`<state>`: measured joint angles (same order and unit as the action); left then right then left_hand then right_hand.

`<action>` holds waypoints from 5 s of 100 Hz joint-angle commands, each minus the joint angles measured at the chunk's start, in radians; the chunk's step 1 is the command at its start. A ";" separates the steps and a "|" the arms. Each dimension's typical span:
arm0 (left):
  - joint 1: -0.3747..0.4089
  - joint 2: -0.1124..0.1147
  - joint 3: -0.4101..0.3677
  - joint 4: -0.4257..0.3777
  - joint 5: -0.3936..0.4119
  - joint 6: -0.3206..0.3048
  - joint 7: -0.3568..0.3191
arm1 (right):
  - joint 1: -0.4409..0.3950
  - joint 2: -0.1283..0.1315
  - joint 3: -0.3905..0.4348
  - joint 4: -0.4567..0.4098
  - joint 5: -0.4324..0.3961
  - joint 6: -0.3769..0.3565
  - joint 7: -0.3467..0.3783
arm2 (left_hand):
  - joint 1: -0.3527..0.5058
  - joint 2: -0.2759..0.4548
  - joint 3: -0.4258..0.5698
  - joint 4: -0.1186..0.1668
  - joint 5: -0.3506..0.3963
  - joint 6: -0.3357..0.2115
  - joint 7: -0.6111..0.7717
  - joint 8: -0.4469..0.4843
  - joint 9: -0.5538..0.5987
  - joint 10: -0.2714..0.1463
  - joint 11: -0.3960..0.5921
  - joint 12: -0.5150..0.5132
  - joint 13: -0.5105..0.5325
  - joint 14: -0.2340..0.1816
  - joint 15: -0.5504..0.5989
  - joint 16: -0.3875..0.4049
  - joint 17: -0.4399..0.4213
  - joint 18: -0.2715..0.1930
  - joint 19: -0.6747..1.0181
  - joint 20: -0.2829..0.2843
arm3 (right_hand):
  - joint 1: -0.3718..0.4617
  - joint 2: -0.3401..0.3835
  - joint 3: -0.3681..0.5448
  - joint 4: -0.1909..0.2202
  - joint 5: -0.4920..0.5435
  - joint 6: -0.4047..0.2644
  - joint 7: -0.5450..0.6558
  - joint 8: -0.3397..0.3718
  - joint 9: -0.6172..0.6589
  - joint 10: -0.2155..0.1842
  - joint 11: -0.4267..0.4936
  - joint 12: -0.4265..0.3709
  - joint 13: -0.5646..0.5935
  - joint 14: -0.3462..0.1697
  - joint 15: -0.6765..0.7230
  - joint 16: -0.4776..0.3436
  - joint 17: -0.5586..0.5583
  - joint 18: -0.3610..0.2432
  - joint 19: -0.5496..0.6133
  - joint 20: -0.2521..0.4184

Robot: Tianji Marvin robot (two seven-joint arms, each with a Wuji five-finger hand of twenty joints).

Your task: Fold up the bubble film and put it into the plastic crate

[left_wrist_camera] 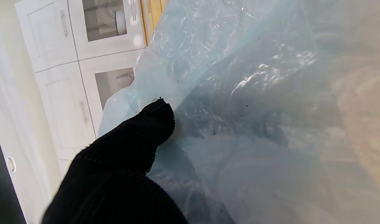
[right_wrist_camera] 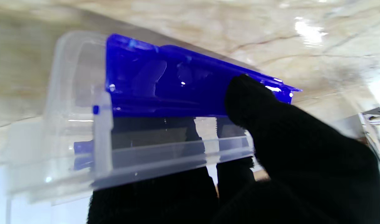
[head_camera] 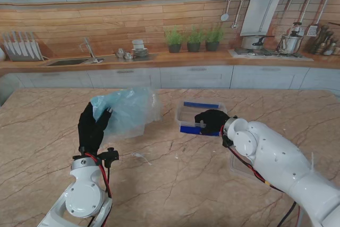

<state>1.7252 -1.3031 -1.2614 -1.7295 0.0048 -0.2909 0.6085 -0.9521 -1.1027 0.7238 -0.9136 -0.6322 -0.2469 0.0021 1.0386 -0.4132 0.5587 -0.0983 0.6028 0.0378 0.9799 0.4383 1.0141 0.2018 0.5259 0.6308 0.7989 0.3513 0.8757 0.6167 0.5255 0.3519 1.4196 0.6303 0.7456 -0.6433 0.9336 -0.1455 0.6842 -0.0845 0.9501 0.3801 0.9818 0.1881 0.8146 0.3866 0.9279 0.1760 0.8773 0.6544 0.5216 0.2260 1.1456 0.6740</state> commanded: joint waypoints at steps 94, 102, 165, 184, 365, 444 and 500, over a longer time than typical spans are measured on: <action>0.037 -0.004 -0.023 -0.031 -0.016 -0.030 0.014 | -0.007 -0.056 -0.109 -0.104 0.170 0.027 0.105 | 0.050 0.043 -0.033 -0.010 -0.027 -0.040 -0.016 0.017 -0.018 -0.038 0.004 0.017 -0.028 -0.033 -0.008 0.024 -0.020 -0.045 0.022 0.026 | -0.008 0.077 -0.109 0.043 0.048 -0.061 0.003 -0.011 -0.038 0.044 0.003 0.039 -0.025 0.046 0.012 0.034 -0.065 0.020 0.052 0.062; 0.036 -0.004 -0.023 -0.031 -0.018 -0.029 0.012 | -0.011 -0.053 -0.105 -0.112 0.176 0.037 0.119 | 0.050 0.043 -0.033 -0.010 -0.027 -0.040 -0.017 0.017 -0.017 -0.041 0.004 0.017 -0.029 -0.033 -0.009 0.024 -0.020 -0.044 0.021 0.026 | -0.043 0.055 -0.138 0.046 0.023 -0.049 -0.014 -0.017 -0.067 0.052 -0.018 0.036 -0.056 0.051 -0.011 0.027 -0.086 0.020 0.041 0.063; 0.024 0.008 -0.020 -0.002 -0.004 -0.030 -0.039 | -0.265 -0.017 0.203 -0.384 0.070 0.152 0.029 | 0.053 0.068 -0.066 -0.011 -0.019 -0.017 -0.045 0.008 -0.027 -0.041 0.066 0.051 -0.064 -0.042 -0.050 0.013 -0.098 -0.025 -0.043 0.027 | -0.221 0.122 -0.243 0.117 -0.066 -0.003 -0.338 0.156 -0.278 0.066 -0.165 -0.002 -0.246 0.036 -0.229 -0.047 -0.239 0.046 -0.165 0.051; 0.012 0.010 -0.008 0.012 -0.001 -0.023 -0.046 | -0.404 -0.026 0.343 -0.505 0.093 0.182 -0.045 | 0.061 0.076 -0.084 -0.009 -0.024 -0.025 -0.047 0.016 -0.033 -0.049 0.080 0.076 -0.091 -0.053 -0.082 0.005 -0.247 -0.035 -0.189 -0.014 | -0.218 0.135 -0.295 0.119 -0.096 0.009 -0.384 0.173 -0.316 0.069 -0.204 -0.010 -0.278 0.034 -0.280 -0.062 -0.275 0.047 -0.285 0.025; -0.512 -0.063 0.435 0.560 0.309 0.194 0.019 | -0.838 -0.096 0.660 -0.817 0.115 0.133 -0.443 | 0.221 0.208 -0.362 0.015 -0.125 -0.064 -0.019 0.112 -0.168 -0.078 0.135 0.244 -0.386 -0.118 -0.219 0.023 -0.531 -0.077 -0.399 0.040 | -0.188 0.243 -0.418 0.145 -0.060 0.055 -0.430 0.191 -0.263 0.112 -0.175 -0.004 -0.234 0.094 -0.202 -0.034 -0.240 0.069 -0.226 0.053; -0.449 -0.090 0.447 0.422 0.239 0.438 0.024 | -0.832 -0.101 0.659 -0.812 0.135 0.158 -0.449 | 0.080 0.113 -0.141 -0.018 -0.068 0.057 -0.015 0.017 -0.126 0.008 0.331 0.147 -0.406 -0.033 -0.157 -0.005 -0.575 -0.063 -0.375 -0.054 | -0.186 0.254 -0.430 0.151 -0.058 0.059 -0.435 0.192 -0.266 0.116 -0.176 -0.005 -0.237 0.097 -0.201 -0.034 -0.242 0.070 -0.226 0.049; -0.503 -0.120 0.456 0.498 0.166 0.552 -0.003 | -0.818 -0.100 0.650 -0.804 0.146 0.179 -0.433 | 0.020 0.075 -0.057 -0.020 -0.016 0.197 0.001 0.016 -0.654 0.077 -0.103 -0.224 -0.716 -0.099 -0.567 -0.212 -0.570 -0.259 -1.095 -0.433 | -0.187 0.257 -0.433 0.154 -0.059 0.060 -0.437 0.193 -0.268 0.117 -0.176 -0.006 -0.239 0.098 -0.201 -0.034 -0.244 0.070 -0.226 0.047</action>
<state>1.2248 -1.4153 -0.8083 -1.2325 0.1696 0.2363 0.6133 -1.7709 -1.1989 1.3771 -1.7172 -0.4886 -0.0696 -0.4338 1.0711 -0.3009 0.4710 -0.0995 0.5529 0.2078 0.9549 0.4613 0.4004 0.2764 0.4430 0.4264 0.1121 0.2866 0.3591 0.4276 -0.0511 0.1580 0.4425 0.2568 0.5550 -0.4258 0.5233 -0.0240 0.6216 -0.0247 0.5309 0.5625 0.7024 0.3037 0.6340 0.3852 0.6759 0.2688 0.6584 0.6121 0.2816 0.2900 0.8926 0.7237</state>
